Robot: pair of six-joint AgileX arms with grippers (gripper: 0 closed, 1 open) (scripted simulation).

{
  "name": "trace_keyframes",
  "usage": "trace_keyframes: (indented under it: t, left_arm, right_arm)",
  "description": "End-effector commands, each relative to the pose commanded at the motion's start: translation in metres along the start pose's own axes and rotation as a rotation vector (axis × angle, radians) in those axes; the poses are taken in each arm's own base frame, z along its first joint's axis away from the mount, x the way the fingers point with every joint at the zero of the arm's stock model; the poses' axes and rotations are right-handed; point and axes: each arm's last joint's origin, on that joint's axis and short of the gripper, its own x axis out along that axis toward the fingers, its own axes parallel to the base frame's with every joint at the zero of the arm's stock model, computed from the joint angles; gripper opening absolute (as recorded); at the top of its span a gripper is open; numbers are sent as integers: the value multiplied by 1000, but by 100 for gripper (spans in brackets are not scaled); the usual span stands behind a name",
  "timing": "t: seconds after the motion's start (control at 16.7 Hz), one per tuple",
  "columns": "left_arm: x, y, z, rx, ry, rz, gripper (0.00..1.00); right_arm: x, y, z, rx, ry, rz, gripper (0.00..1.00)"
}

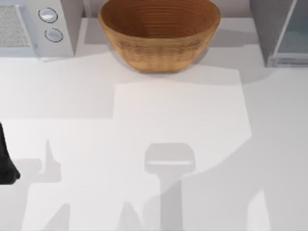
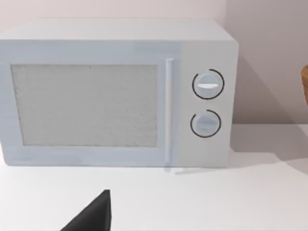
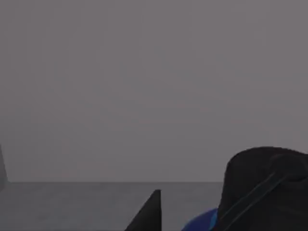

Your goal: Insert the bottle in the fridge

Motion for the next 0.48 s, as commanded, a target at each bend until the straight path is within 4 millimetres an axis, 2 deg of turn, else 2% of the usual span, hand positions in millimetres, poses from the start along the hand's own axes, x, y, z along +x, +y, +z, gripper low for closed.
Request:
trace_keyframes:
  t: [0.12,0.48]
  left_arm:
    - [0,0,0,0,0,0,100]
    - [0,0,0,0,0,0,100]
  right_arm:
    - [0,0,0,0,0,0,98]
    - [0,0,0,0,0,0,100]
